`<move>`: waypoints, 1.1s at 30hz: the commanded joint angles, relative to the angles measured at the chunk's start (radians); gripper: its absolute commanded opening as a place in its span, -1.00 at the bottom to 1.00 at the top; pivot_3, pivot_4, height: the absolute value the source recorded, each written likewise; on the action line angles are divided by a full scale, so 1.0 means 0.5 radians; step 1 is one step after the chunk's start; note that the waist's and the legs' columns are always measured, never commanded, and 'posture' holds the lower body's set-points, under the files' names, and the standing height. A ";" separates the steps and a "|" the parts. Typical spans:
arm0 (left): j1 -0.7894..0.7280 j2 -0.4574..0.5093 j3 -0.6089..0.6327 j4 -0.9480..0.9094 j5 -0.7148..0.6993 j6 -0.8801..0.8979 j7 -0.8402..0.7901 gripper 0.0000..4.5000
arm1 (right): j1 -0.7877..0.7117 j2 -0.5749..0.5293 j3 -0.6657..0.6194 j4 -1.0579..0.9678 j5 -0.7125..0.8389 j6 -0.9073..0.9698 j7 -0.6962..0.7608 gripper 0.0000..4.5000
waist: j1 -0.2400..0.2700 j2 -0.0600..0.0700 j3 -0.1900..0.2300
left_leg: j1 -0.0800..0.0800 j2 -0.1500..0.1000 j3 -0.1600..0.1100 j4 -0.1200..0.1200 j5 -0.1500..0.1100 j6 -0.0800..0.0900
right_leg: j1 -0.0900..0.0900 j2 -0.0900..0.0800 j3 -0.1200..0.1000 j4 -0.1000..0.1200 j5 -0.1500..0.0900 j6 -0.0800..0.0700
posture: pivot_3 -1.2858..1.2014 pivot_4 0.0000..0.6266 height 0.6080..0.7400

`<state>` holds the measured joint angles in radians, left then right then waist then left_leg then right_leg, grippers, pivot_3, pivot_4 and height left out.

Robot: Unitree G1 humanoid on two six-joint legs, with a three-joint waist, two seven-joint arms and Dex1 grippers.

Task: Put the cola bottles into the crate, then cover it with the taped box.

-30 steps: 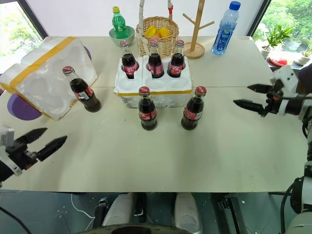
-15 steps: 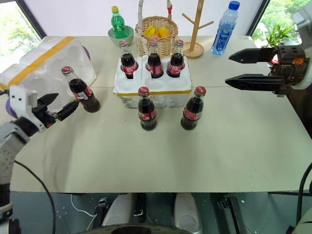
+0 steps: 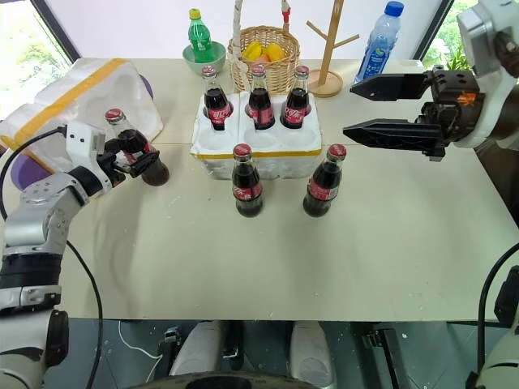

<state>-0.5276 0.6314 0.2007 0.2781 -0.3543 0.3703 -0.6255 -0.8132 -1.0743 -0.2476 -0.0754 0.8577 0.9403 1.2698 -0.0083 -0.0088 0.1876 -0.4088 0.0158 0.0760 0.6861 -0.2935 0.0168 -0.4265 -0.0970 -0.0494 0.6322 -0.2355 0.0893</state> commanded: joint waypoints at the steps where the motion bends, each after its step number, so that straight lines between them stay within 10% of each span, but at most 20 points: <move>1: -0.020 0.015 0.005 0.004 0.016 -0.080 -0.075 0.87 | -0.012 -0.027 -0.066 -0.066 0.054 0.004 -0.017 1.00 | -0.007 0.000 0.000 | 0.000 0.000 0.000 0.000 0.000 0.000 | 0.000 0.000 0.000 0.000 0.000 0.000 | 0.03 -0.52 1.00; 5: 0.106 0.077 0.026 -0.138 -0.048 -0.007 -0.225 0.24 | 0.015 -0.041 -0.075 -0.086 0.055 0.001 -0.047 1.00 | -0.011 0.000 0.000 | 0.000 0.002 0.000 0.000 0.000 0.001 | -0.001 0.001 0.000 0.000 0.000 0.000 | 0.03 -0.52 1.00; 17: -0.058 0.469 0.146 -0.649 -0.716 0.781 -0.740 0.25 | 0.054 -0.026 -0.084 -0.127 0.056 0.002 -0.163 1.00 | 0.012 -0.005 0.003 | -0.002 0.001 0.000 0.000 -0.001 0.001 | -0.002 -0.003 0.002 -0.001 0.000 0.000 | 0.03 -0.52 1.00; 33: -1.388 -0.217 -0.335 0.759 -0.154 0.090 -0.957 0.25 | 0.309 0.023 -0.245 -0.361 0.174 0.038 -0.440 1.00 | 0.037 -0.012 0.009 | -0.016 0.001 0.006 0.014 0.005 0.000 | -0.008 0.014 0.001 -0.003 0.001 0.004 | 0.03 -0.52 1.00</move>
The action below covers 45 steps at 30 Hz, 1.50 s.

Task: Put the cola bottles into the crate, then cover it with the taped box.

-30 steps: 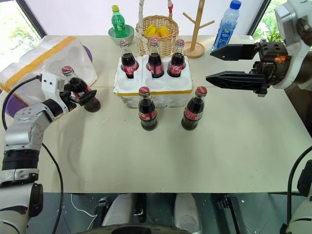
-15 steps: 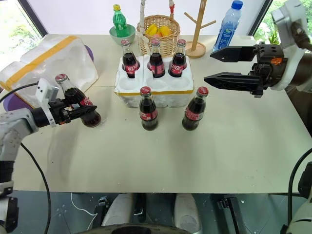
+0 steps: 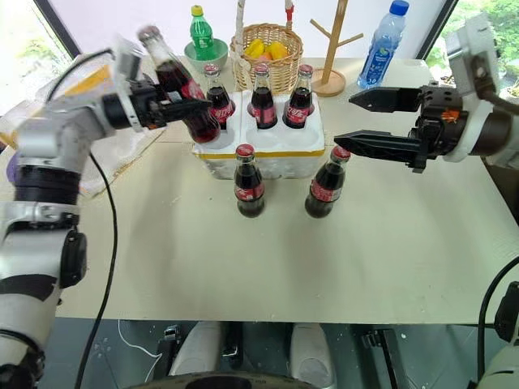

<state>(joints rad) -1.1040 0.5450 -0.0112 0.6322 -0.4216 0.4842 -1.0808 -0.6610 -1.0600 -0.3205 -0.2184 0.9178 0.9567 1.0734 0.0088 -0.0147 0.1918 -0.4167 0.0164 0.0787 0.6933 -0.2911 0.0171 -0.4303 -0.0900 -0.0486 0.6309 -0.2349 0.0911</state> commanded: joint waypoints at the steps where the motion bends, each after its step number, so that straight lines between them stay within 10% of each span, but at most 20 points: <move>1: -0.281 -0.082 0.090 0.105 -0.011 -0.161 -0.054 0.25 | 0.015 -0.006 -0.105 -0.080 0.061 0.005 -0.062 1.00 | 0.007 0.000 0.000 | -0.011 0.001 -0.002 0.006 0.000 0.000 | -0.007 0.002 -0.001 0.002 0.000 0.000 | 0.03 -0.52 1.00; 25: -0.480 -0.665 -0.211 0.987 0.675 -1.009 -0.009 0.25 | 0.233 0.020 -0.215 -0.205 0.131 -0.043 -0.282 1.00 | 0.009 0.000 0.000 | -0.021 -0.001 -0.002 0.016 -0.008 0.017 | -0.013 -0.001 0.000 0.003 0.004 0.006 | 0.03 -0.52 1.00; 29: -0.473 -0.685 -0.191 1.064 0.727 -1.047 0.024 0.98 | 0.211 0.015 -0.187 -0.185 0.106 -0.064 -0.295 1.00 | 0.009 0.000 0.000 | -0.021 0.000 -0.002 0.016 -0.008 0.018 | -0.014 -0.001 0.001 0.003 0.004 0.006 | 0.03 -0.52 1.00; 39: -0.438 -0.397 0.046 0.590 0.439 -0.710 -0.372 0.98 | 0.156 0.002 -0.153 -0.124 0.082 -0.075 -0.276 1.00 | 0.000 0.000 0.000 | -0.020 0.001 -0.004 0.016 -0.008 0.018 | -0.015 -0.002 0.001 0.007 0.004 0.005 | 0.03 -0.52 1.00; 45: 0.059 0.138 0.007 -0.393 0.289 -0.286 -0.709 0.98 | 0.141 -0.009 -0.141 -0.080 0.071 -0.085 -0.247 1.00 | -0.014 0.003 -0.002 | -0.017 0.004 -0.002 0.016 -0.003 0.009 | -0.015 -0.001 0.007 0.008 0.004 0.005 | 0.03 -0.52 1.00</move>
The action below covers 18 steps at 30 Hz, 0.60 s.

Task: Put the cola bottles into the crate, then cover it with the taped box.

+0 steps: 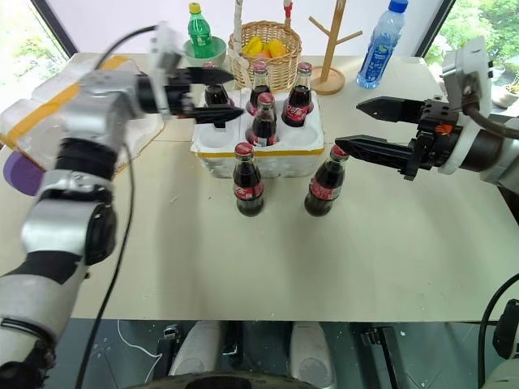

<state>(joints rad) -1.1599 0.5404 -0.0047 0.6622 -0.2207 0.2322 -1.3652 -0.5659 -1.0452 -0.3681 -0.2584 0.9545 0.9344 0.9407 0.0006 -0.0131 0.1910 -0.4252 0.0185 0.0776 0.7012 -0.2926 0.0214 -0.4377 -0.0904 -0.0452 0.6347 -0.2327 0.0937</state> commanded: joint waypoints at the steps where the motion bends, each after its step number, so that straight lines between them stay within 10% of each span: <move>1: 0.279 0.219 -0.023 -0.633 -0.157 0.307 -0.189 0.98 | -0.059 -0.040 -0.036 0.013 -0.007 -0.044 0.024 1.00 | 0.003 0.000 0.000 | 0.000 0.000 0.000 0.000 0.000 0.000 | 0.000 0.000 0.000 0.000 0.000 0.000 | 0.03 -0.52 1.00; 7: 0.700 0.316 -0.089 -1.225 -0.230 0.510 -0.103 0.98 | -0.140 -0.029 0.038 0.078 -0.044 -0.064 0.052 1.00 | 0.037 0.000 0.000 | 0.000 -0.003 -0.003 0.003 -0.004 0.007 | 0.006 -0.004 0.001 -0.001 0.002 0.004 | 0.03 -0.52 1.00; 18: 0.720 0.005 -0.307 -1.168 -0.180 0.445 0.117 0.98 | -0.172 -0.010 0.067 0.082 -0.056 -0.057 0.064 1.00 | 0.024 0.001 0.000 | 0.003 -0.005 -0.002 0.007 -0.003 0.015 | 0.010 -0.004 0.002 -0.002 0.007 0.009 | 0.03 -0.52 1.00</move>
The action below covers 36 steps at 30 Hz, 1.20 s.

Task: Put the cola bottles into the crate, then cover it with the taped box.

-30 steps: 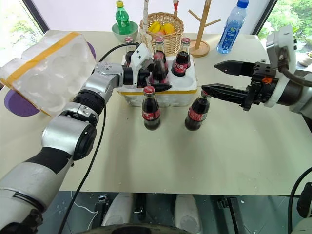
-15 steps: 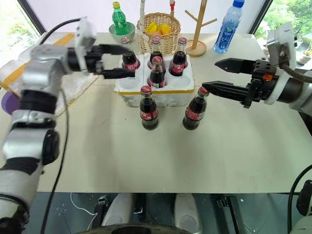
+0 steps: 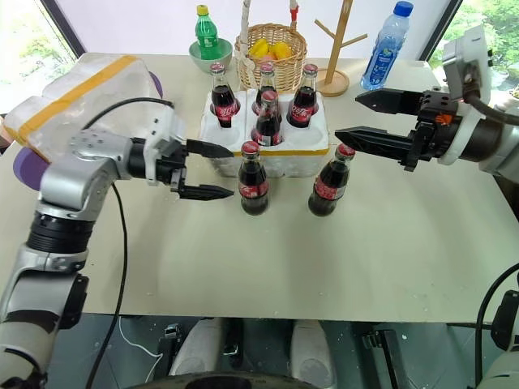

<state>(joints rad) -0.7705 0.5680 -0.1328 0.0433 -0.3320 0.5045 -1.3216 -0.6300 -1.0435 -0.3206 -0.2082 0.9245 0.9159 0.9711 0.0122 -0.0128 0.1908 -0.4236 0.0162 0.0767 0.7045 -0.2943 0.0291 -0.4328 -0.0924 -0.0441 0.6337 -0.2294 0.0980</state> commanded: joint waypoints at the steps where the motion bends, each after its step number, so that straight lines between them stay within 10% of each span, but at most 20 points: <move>1: -0.079 -0.079 -0.076 0.113 0.052 -0.123 0.029 0.98 | -0.042 -0.013 -0.030 -0.022 0.006 -0.018 -0.001 1.00 | 0.001 0.000 0.000 | 0.000 0.000 0.000 0.000 0.000 0.000 | 0.000 0.000 0.000 0.000 0.000 0.000 | 0.03 -0.52 1.00; 14: -0.256 -0.409 -0.250 0.625 0.211 -0.297 0.089 0.98 | 0.007 -0.012 -0.103 -0.088 0.058 0.030 -0.069 1.00 | 0.001 0.000 0.000 | 0.000 0.000 0.001 0.000 -0.001 0.002 | 0.000 0.000 0.001 -0.001 0.000 0.000 | 0.03 -0.52 1.00; 21: -0.254 -0.250 -0.196 0.437 0.115 -0.148 -0.077 0.17 | -0.033 -0.015 -0.112 -0.053 0.075 0.031 -0.102 1.00 | -0.003 0.001 0.000 | 0.000 0.001 0.001 0.000 -0.002 0.003 | 0.000 0.000 0.001 -0.001 0.000 0.000 | 0.03 -0.52 1.00; 30: -0.651 -0.011 0.300 0.450 -0.357 0.427 -0.034 0.17 | -0.074 0.014 -0.058 -0.013 0.043 -0.014 -0.091 1.00 | 0.004 -0.001 0.002 | -0.005 0.000 0.000 0.001 -0.002 0.003 | -0.004 -0.001 0.001 -0.001 0.000 0.000 | 0.03 -0.52 1.00; 36: -0.960 -0.035 0.375 1.135 -0.047 -0.099 0.368 0.17 | -0.109 0.048 -0.007 0.014 0.012 -0.048 -0.076 1.00 | 0.000 -0.001 0.001 | -0.001 -0.003 0.001 0.002 -0.002 0.004 | 0.000 -0.002 0.000 -0.002 0.001 0.002 | 0.03 -0.52 1.00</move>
<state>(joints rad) -1.2181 0.5497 0.0252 0.5608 -0.3797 0.5237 -1.1697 -0.6604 -1.0195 -0.3142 -0.1995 0.9329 0.9104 0.9296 0.0120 -0.0131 0.1914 -0.4242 0.0145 0.0776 0.7053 -0.2952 0.0310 -0.4329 -0.0931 -0.0439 0.6330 -0.2289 0.0991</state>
